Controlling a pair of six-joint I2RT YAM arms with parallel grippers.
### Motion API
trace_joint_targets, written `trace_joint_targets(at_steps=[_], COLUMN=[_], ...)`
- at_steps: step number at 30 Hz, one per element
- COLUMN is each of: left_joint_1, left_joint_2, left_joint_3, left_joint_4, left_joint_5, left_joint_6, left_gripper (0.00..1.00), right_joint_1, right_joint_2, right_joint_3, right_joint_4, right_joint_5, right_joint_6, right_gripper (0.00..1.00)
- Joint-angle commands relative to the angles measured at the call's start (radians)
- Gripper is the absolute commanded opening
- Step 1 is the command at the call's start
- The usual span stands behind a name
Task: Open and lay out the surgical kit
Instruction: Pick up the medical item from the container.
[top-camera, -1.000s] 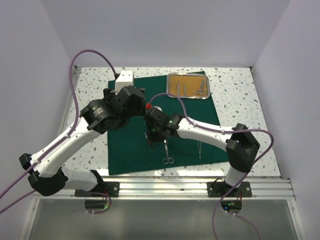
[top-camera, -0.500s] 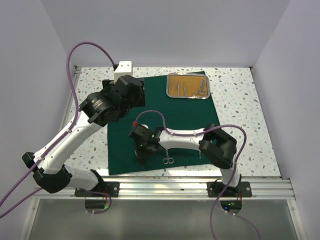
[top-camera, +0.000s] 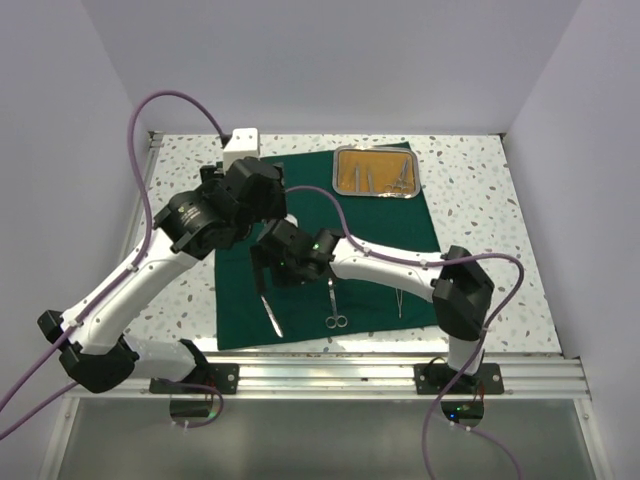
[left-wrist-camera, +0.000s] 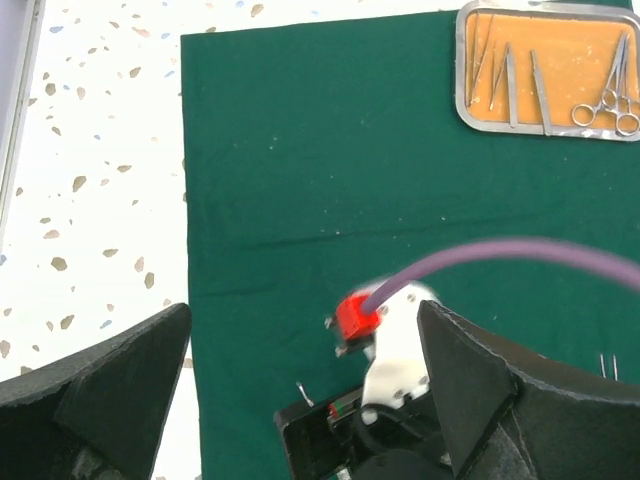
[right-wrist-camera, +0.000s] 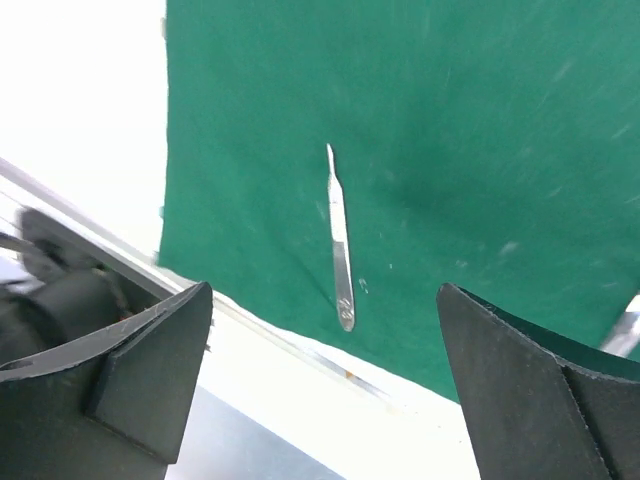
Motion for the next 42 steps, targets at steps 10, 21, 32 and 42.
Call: trace_joint_targets(at_steps=[10, 21, 32, 42], left_joint_1=[0.017, 0.020, 0.040, 0.083], left_joint_2=[-0.065, -0.155, -0.172, -0.122], left_joint_3=[-0.036, -0.122, -0.171, -0.181], left_joint_4=[0.039, -0.038, -0.033, 0.023], left_joint_5=[-0.019, -0.020, 0.032, 0.088], left_joint_6=[0.018, -0.031, -0.031, 0.025], left_gripper=[1.00, 1.00, 1.00, 1.00], right_joint_1=[-0.437, -0.668, -0.803, -0.804], right_joint_2=[0.009, 0.394, 0.570, 0.649], right_joint_3=[0.386, 0.861, 1.005, 0.958], right_joint_4=[-0.218, -0.347, -0.335, -0.315], right_joint_5=[0.101, 0.117, 0.177, 0.146], right_joint_6=[-0.242, -0.346, -0.379, -0.383], right_gripper=[0.93, 0.87, 0.80, 0.75])
